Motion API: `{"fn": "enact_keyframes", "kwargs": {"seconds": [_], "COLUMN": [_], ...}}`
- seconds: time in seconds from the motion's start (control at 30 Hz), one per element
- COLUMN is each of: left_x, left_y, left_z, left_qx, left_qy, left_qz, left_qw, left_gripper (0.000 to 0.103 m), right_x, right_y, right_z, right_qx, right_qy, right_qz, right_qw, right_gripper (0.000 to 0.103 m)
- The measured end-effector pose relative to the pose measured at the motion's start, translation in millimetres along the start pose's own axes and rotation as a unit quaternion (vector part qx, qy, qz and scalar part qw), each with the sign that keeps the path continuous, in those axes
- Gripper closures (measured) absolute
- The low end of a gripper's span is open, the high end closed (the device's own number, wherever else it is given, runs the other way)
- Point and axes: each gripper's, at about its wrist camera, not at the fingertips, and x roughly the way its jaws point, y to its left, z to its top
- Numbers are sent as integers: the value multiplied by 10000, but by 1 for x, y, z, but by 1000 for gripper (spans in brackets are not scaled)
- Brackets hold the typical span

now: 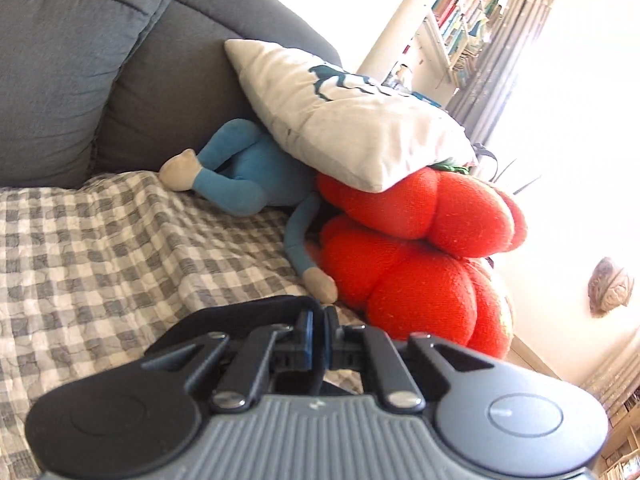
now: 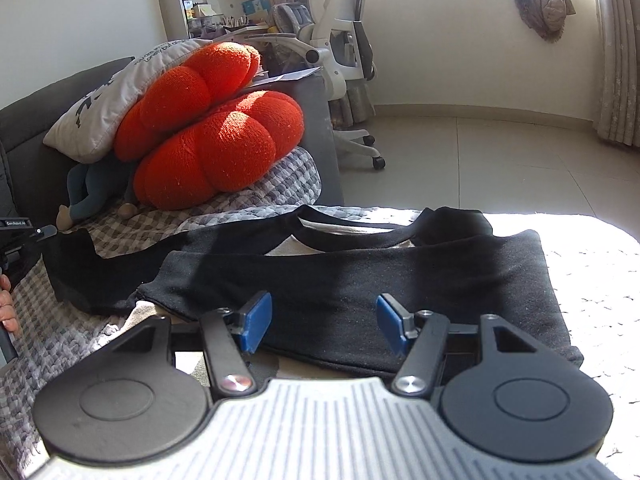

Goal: Fold clothes

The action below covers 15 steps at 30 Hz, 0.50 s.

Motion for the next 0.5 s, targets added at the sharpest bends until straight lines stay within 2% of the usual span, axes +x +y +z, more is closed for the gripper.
{"fn": "enact_keyframes", "kwargs": {"seconds": [0.23,0.5], "left_x": [-16,-34], "left_y": [-58,-131], "left_z": [-12,-48], "left_qx": [480,1036], "left_qy": [-15,284], "left_qz": [-824,-1917], "left_qw": [9954,9756], "left_gripper": [98,98], "right_x": [0,-5], "right_y": [-3,-16], "right_z": [2,4], "right_qx": [179,545], "right_qy": [-3,-52], "right_qz": [152,232], "right_qw": [9997,9982], "right_gripper": [41,41]}}
